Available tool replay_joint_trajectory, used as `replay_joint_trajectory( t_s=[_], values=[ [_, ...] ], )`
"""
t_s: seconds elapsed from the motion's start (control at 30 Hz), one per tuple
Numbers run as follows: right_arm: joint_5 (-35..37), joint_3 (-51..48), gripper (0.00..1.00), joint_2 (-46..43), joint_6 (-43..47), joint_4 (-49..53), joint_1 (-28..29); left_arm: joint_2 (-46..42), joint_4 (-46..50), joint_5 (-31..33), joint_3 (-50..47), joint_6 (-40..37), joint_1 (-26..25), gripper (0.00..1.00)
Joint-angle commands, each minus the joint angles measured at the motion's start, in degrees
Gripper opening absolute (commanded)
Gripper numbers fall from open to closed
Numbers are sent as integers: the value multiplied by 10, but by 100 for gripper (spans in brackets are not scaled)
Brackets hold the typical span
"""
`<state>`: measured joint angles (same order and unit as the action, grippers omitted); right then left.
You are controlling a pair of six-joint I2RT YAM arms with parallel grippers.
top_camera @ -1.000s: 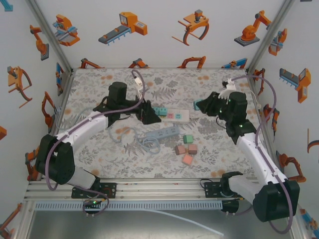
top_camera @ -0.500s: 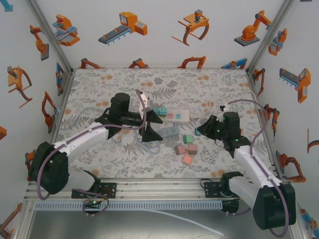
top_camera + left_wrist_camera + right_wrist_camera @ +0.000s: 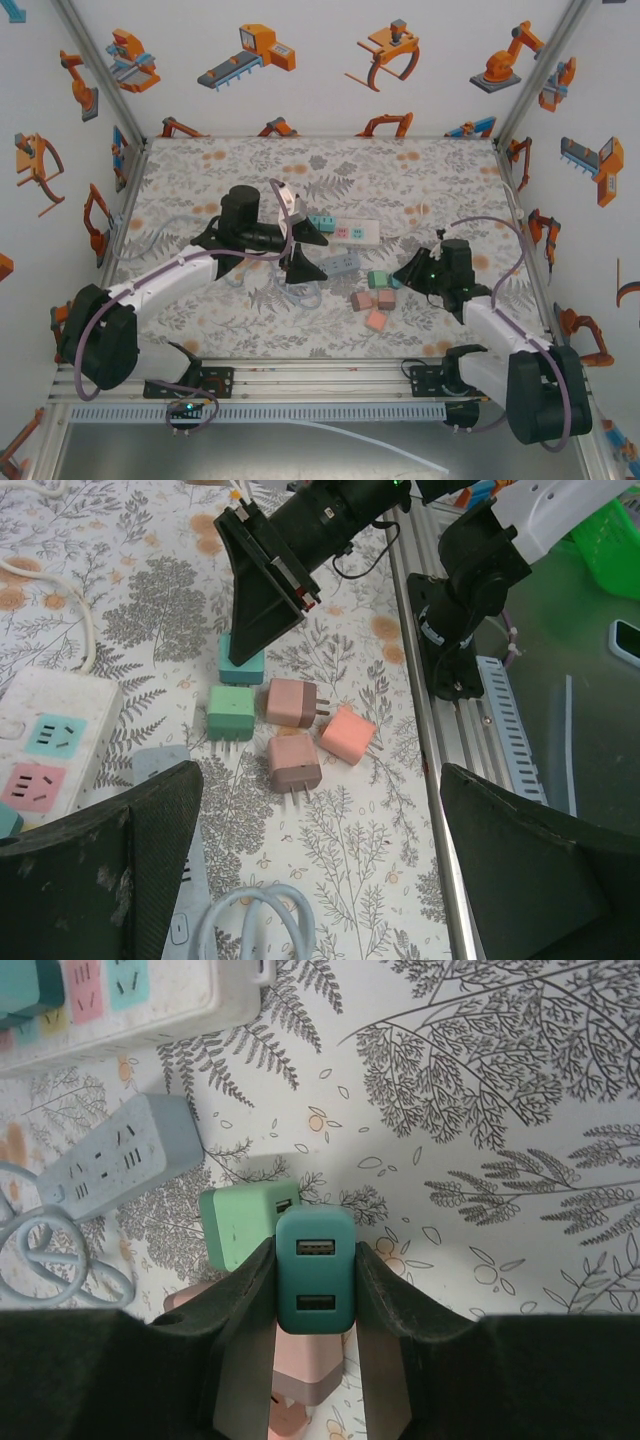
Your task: Pull the plug off the socket
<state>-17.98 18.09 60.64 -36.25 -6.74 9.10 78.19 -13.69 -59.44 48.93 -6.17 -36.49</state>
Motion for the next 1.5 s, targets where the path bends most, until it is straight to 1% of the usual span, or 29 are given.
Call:
replay_joint_trajectory(
  t_s=[0.0, 0.1, 0.23, 0.43, 0.7, 0.9, 1.0, 1.1, 1.2, 1.37, 1.47],
  values=[
    [9, -19, 19, 13, -2, -20, -2, 6, -4, -14, 15, 6, -1, 94],
    [24, -17, 24, 23, -2, -11, -2, 6, 1, -10, 16, 4, -1, 94],
    [35, -10, 28, 36, 0, 3, -3, 7, 13, 1, 19, 0, -1, 94],
    [50, -5, 37, 40, 0, 18, -2, 6, 38, 22, 26, -12, -1, 94],
    [65, 8, 43, 24, 9, 42, -2, 7, 42, 35, 26, -13, -1, 94],
    [90, 39, 47, -14, 21, 85, -2, 3, 71, 95, 31, -20, -1, 94],
    [103, 69, 49, -35, 36, 87, -2, -4, 73, 131, 30, -13, -2, 95],
    [108, 107, 51, -41, 59, 63, -2, -8, 78, 163, 30, -9, -1, 95],
    [87, 147, 51, -31, 95, 10, -1, -15, 80, 201, 27, -3, -1, 95],
    [42, 182, 51, 11, 199, -145, 14, -33, 60, 297, 15, 24, -1, 97],
    [3, 181, 51, 54, 287, -277, 33, -44, 44, 364, 3, 41, 1, 98]
  ],
)
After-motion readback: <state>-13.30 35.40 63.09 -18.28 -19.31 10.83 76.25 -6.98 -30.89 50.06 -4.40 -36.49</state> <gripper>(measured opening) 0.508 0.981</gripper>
